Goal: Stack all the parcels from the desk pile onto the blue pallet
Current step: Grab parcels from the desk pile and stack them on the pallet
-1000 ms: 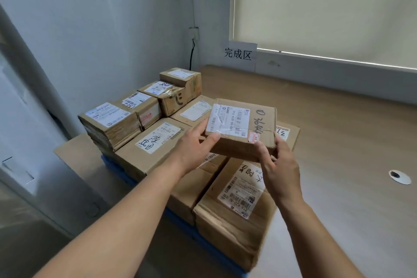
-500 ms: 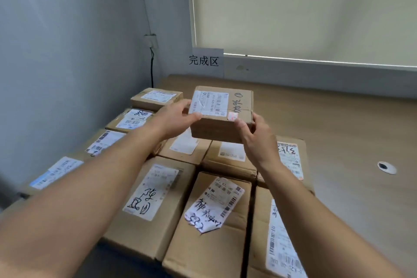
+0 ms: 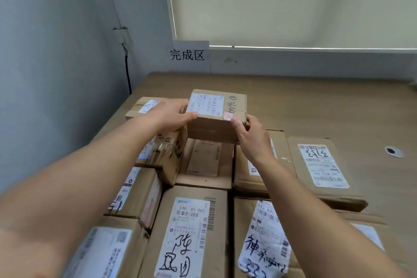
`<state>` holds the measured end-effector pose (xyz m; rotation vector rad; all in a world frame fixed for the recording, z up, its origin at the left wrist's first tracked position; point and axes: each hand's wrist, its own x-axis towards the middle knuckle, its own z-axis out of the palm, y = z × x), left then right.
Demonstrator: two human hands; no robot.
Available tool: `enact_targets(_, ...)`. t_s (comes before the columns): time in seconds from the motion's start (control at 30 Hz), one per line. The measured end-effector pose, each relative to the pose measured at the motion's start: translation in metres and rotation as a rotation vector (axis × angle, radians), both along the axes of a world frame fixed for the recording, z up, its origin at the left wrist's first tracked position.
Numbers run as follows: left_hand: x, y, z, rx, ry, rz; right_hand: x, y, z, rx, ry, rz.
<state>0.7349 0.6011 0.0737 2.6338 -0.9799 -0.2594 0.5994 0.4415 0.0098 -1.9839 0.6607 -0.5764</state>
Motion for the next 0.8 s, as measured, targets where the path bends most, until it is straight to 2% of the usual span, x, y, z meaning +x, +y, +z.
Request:
enact_targets(0.17, 0.021, 0.0, -0.017, 0.103, -0.125, -0.043, 0.013, 0.0, -0.007, 0.006, 0.027, 0.007)
enact_targets(0.3, 0.024, -0.002, -0.023, 0.086, -0.19, -0.056, 0.018, 0.0, -0.013, 0.006, 0.041, 0.017)
enact_targets(0.47, 0.025, -0.001, -0.022, 0.158, -0.195, -0.067, 0.015, 0.001, -0.016, -0.046, 0.071, 0.017)
enact_targets(0.8, 0.02, 0.003, -0.021, 0.142, -0.199, -0.065, 0.008, 0.0, -0.016, 0.032, 0.189, 0.078)
